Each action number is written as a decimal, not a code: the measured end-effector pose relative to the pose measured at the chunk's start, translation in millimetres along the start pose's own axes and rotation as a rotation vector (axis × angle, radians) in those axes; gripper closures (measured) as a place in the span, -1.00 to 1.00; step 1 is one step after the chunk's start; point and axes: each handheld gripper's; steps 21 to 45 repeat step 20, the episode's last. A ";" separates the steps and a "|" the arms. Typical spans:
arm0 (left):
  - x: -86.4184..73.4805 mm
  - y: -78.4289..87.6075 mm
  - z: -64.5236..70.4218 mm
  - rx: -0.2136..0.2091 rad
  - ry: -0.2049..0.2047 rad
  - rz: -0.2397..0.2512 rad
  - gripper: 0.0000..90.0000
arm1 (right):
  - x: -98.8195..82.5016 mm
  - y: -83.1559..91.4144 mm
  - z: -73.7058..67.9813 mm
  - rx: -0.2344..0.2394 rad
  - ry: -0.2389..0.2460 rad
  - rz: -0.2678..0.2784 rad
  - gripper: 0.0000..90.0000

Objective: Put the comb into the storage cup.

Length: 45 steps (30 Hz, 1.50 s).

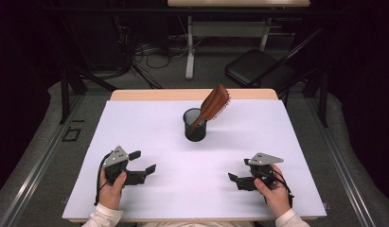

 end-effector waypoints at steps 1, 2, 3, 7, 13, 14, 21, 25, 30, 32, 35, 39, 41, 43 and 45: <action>0.0 -0.1 0.1 0.000 0.000 0.000 -0.65 | -0.1 -0.1 0.0 0.000 0.002 -0.001 -0.69; 0.1 -0.1 0.3 0.001 -0.001 0.000 -0.65 | -0.1 -0.2 0.0 0.000 0.002 -0.001 -0.69; 0.1 -0.1 0.4 0.001 -0.003 -0.001 -0.65 | -0.1 -0.2 0.1 0.001 0.002 -0.001 -0.69; 0.4 0.3 0.2 0.003 -0.005 -0.001 -0.65 | -0.3 -0.3 0.7 0.000 0.003 -0.002 -0.69; 0.4 0.5 -0.7 0.003 -0.002 0.002 -0.65 | -0.6 -0.5 1.1 0.002 0.005 -0.003 -0.69; 0.5 0.7 -0.9 0.004 -0.002 0.003 -0.65 | -0.7 -0.8 1.3 0.000 0.006 -0.003 -0.69; 1.0 2.6 -2.8 0.012 0.005 0.006 -0.65 | -0.3 0.8 3.3 -0.004 -0.007 0.007 -0.69; 1.0 2.6 -2.8 0.012 0.005 0.006 -0.65 | -0.3 0.8 3.3 -0.004 -0.007 0.007 -0.69; 1.0 2.6 -2.8 0.012 0.005 0.006 -0.65 | -0.3 0.8 3.3 -0.004 -0.007 0.007 -0.69; 1.0 2.6 -2.8 0.012 0.005 0.006 -0.65 | -0.3 0.8 3.3 -0.004 -0.007 0.007 -0.69; 1.0 2.6 -2.8 0.012 0.005 0.006 -0.65 | -0.3 0.8 3.3 -0.004 -0.007 0.007 -0.69; 1.0 2.6 -2.8 0.012 0.005 0.006 -0.65 | -0.3 0.8 3.3 -0.004 -0.007 0.007 -0.69; 1.0 2.6 -2.8 0.012 0.005 0.006 -0.65 | -0.3 0.8 3.3 -0.004 -0.007 0.007 -0.69; 1.0 2.6 -2.8 0.012 0.005 0.006 -0.65 | -0.3 0.8 3.3 -0.004 -0.007 0.007 -0.69; 1.0 2.6 -2.8 0.012 0.005 0.006 -0.65 | -0.3 0.8 3.3 -0.004 -0.007 0.007 -0.69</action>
Point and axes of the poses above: each handheld gripper's, and its own axes: y roughly backward along the jaws, x roughly out of its top, z roughly to its right, and after that the axes turned 1 degree about -z, right-handed
